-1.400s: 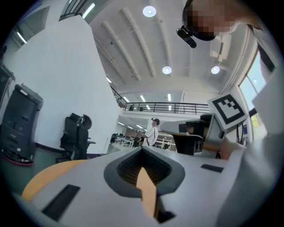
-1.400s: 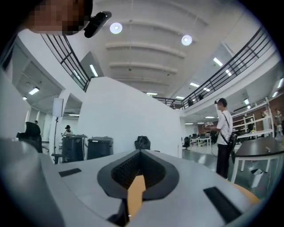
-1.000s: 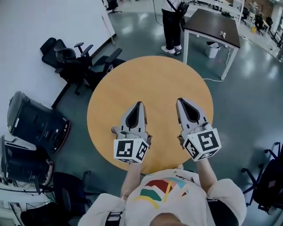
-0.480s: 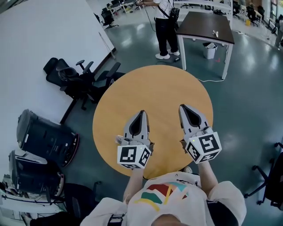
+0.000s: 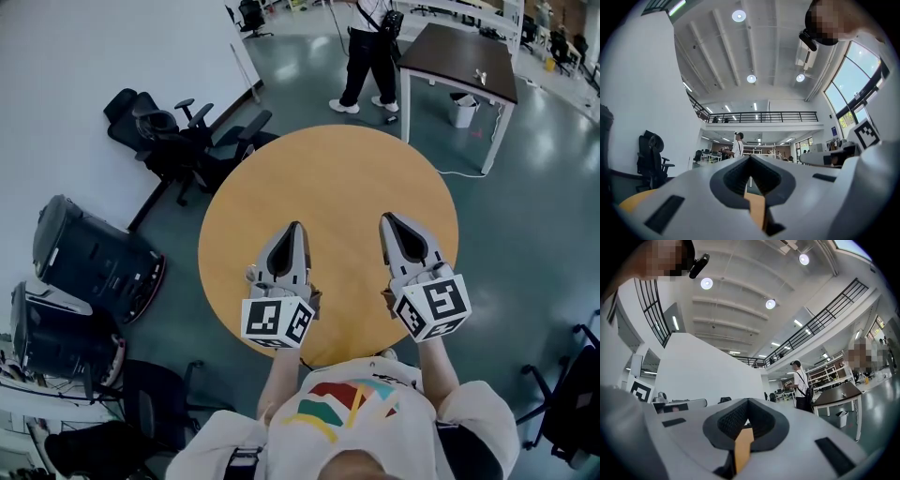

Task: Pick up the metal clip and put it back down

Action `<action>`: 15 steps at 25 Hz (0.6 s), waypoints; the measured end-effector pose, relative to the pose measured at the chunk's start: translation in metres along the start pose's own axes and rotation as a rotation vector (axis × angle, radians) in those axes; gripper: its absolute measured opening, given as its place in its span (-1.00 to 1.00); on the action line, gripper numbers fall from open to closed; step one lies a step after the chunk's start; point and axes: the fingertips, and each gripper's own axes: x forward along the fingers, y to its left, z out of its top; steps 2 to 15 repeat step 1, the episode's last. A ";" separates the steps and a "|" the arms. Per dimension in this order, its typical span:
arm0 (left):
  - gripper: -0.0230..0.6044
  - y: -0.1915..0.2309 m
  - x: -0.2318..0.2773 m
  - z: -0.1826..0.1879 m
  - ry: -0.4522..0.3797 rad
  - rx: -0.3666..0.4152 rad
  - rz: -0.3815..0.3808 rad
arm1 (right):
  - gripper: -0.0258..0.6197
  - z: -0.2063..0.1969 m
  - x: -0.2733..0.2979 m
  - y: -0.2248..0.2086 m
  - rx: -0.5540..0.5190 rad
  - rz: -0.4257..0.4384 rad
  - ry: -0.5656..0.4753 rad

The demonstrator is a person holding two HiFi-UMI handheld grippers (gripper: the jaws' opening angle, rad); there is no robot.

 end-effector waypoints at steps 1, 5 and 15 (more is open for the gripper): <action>-0.79 0.003 -0.002 0.001 -0.002 -0.001 0.004 | -0.88 -0.001 0.001 0.004 0.000 0.006 0.002; -0.79 0.003 -0.002 0.001 -0.002 -0.001 0.004 | -0.88 -0.001 0.001 0.004 0.000 0.006 0.002; -0.79 0.003 -0.002 0.001 -0.002 -0.001 0.004 | -0.88 -0.001 0.001 0.004 0.000 0.006 0.002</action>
